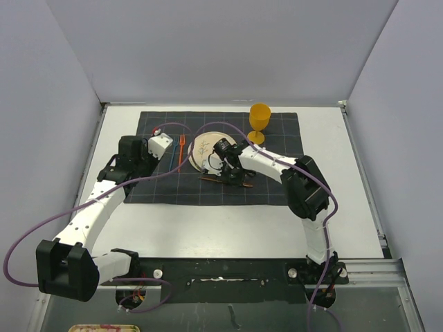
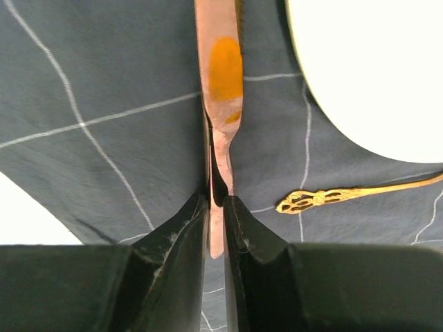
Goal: Set the dinner table for one person
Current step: Adjust the knife on the napkin.
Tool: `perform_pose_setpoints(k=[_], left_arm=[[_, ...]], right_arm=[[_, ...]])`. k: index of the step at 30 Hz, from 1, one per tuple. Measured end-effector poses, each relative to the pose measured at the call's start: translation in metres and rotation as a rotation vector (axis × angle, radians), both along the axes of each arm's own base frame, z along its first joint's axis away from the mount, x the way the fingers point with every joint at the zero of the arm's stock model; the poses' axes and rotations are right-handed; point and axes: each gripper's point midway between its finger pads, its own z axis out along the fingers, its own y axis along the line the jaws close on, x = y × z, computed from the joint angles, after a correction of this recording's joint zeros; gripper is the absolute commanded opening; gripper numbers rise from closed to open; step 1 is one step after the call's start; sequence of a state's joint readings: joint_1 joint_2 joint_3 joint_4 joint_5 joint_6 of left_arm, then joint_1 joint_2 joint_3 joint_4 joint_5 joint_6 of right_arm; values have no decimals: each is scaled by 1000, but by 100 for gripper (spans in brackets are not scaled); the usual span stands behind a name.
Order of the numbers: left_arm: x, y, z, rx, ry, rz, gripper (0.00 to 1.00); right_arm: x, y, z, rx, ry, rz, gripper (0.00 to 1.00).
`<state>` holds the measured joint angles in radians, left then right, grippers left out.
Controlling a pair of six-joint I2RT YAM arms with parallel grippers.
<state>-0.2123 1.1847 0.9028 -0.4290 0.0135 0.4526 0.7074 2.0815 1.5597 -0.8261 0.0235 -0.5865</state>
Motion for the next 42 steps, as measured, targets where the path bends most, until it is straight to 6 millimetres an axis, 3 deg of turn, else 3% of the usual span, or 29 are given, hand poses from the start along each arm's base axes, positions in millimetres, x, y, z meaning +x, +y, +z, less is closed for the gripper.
perform_pose_setpoints(k=[7,20,23,31,42], left_arm=[[0,0,0,1,0,-2,20],[-2,-3,-2,-7,11,-18,21],[-2,-3,-2,-8,11,-20,21],[-2,-3,-1,-8,9,-20,28],[-2,-3,-2,-8,11,-20,29]], right_arm=[[-19,14,5,9,45,19,0],[-36,17,15,-12,77,30,0],[-39,18,15,-16,77,39,12],[-39,24,15,-11,63,55,20],[-34,29,13,-6,37,61,28]])
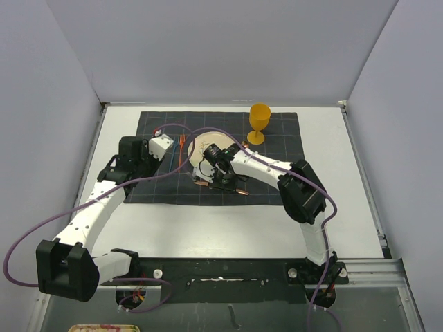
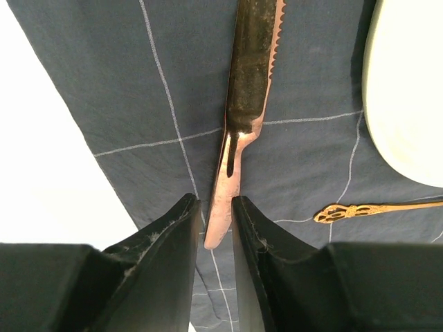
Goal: Set the dinner table for one person
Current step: Adjust the knife on the napkin.
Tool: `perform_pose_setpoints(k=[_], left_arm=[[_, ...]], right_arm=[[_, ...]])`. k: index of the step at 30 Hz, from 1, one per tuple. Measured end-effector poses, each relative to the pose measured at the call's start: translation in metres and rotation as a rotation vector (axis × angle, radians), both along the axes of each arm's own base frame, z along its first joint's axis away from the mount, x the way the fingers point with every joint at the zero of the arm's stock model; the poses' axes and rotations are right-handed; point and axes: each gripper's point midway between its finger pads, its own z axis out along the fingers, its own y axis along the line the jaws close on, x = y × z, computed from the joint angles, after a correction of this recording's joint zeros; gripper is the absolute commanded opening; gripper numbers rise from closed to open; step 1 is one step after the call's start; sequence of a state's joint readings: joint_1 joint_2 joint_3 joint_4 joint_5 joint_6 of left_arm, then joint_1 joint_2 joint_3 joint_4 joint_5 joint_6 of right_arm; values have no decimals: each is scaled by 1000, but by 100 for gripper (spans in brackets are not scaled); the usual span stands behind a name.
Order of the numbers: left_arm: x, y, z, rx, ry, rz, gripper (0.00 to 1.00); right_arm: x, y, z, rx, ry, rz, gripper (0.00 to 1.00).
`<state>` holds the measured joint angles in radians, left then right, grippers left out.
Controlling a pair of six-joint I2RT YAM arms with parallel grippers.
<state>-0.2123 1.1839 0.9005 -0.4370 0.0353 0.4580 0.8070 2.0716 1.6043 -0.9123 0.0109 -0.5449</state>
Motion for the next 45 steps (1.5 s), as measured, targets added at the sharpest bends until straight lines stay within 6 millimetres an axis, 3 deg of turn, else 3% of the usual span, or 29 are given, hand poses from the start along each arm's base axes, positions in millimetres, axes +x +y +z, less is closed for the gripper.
perform_pose_setpoints(k=[19,24,31,45], left_arm=[[-3,1,-6,2,13,1,41],[-3,1,-6,3,14,1,41],[-6,1,-11,6,26,0,41],[-5,2,-12,22,24,-14,41]], right_arm=[[8,9,-17,-1,7,-2,34],[8,12,-18,4,17,-3,27],[7,14,-18,6,32,-16,1],[5,17,-13,2,64,-34,0]])
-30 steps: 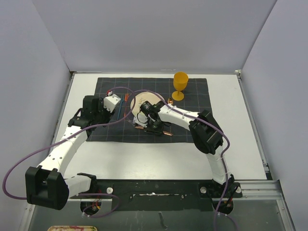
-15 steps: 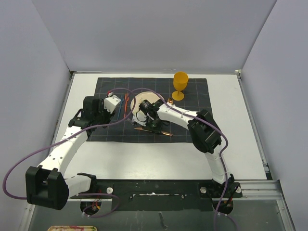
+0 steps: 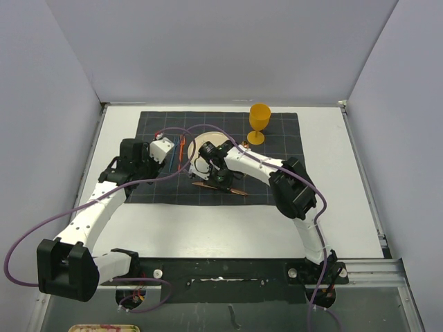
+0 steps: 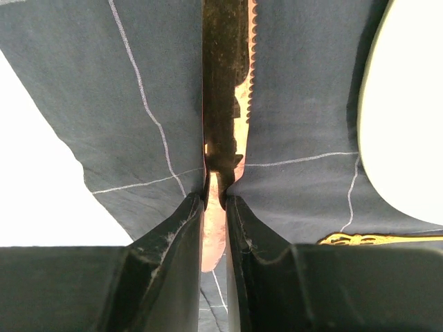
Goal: Set the dinner table for one person
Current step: Adjust the knife on the napkin.
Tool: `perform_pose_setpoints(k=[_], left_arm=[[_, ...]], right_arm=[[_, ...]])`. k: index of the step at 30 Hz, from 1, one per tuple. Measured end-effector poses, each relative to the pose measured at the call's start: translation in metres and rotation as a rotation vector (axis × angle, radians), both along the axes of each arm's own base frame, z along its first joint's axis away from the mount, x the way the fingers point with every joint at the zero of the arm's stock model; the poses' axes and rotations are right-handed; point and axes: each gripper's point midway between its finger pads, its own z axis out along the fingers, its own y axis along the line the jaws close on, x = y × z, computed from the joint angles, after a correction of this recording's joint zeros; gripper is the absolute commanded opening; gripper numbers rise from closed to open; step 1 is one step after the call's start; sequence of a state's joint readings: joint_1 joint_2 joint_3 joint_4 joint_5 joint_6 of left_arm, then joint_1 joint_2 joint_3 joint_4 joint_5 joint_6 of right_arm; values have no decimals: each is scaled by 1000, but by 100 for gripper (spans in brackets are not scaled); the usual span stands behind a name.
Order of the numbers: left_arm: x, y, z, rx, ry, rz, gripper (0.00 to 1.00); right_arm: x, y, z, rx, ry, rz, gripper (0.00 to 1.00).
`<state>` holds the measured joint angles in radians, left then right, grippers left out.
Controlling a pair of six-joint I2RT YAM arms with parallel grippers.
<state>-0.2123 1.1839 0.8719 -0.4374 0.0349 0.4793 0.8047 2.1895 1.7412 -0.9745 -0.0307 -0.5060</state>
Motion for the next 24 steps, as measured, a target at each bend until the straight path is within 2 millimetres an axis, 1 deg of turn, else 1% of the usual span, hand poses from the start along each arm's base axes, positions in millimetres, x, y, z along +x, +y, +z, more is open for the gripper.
perform_pose_setpoints(k=[6,11,17,24], left_arm=[[0,0,0,0,0,-1,41],[0,-1,0,-3,1,-5,41],[-1,-2,-1,-6,6,-14,41],[-2,-2,-1,-5,10,-18,41]], right_arm=[[-1,2,6,6,7,-10,0],[-4,-1,6,-5,18,-14,0],[-13,-4,9,-25,46,-8,0],[-15,-6,15,-27,49,-13,0]])
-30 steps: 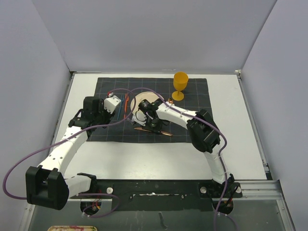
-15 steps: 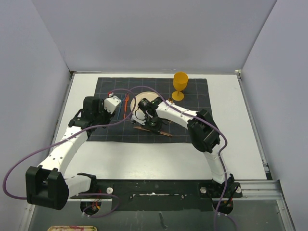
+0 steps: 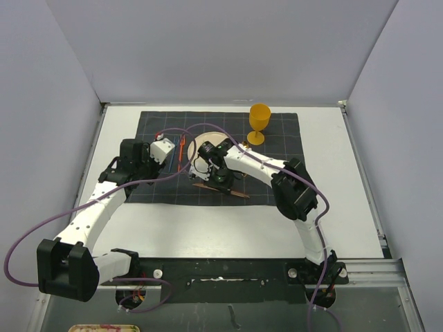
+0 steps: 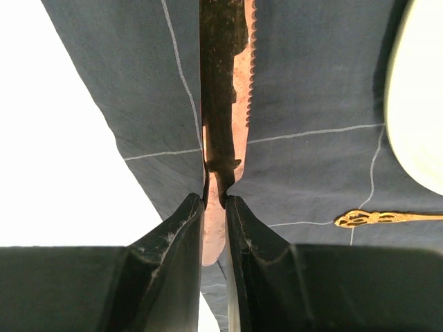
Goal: Set the dinner table for one person
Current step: Adjust the knife on the napkin.
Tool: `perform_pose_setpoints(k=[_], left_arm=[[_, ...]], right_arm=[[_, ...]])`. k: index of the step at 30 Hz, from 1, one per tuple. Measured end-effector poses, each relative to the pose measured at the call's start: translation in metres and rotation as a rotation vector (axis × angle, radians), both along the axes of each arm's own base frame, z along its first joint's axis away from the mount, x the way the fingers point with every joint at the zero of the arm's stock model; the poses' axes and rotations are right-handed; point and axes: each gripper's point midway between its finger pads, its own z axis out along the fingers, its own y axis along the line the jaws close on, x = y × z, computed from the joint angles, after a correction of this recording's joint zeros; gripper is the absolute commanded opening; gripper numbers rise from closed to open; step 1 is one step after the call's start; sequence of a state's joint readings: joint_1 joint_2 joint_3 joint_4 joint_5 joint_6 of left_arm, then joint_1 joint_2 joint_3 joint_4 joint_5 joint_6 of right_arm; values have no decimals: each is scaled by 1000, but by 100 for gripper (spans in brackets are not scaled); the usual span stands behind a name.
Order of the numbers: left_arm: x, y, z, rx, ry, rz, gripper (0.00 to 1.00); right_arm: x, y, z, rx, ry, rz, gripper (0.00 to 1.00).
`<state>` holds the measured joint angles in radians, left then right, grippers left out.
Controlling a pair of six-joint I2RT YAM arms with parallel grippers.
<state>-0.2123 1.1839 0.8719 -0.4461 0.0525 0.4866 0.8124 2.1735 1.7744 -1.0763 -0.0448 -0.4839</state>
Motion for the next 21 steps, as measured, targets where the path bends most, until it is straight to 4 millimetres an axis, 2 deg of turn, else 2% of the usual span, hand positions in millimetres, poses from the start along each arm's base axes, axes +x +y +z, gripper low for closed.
perform_pose_setpoints(k=[9,14,21], left_arm=[[0,0,0,-4,-1,8,41],[1,1,1,0,-3,13,41],[3,1,5,1,-15,15,41]], right_arm=[[13,-1,20,55,-33,-141,0],[25,-10,25,83,-23,-259,0],[54,-32,32,125,-33,-470,0]])
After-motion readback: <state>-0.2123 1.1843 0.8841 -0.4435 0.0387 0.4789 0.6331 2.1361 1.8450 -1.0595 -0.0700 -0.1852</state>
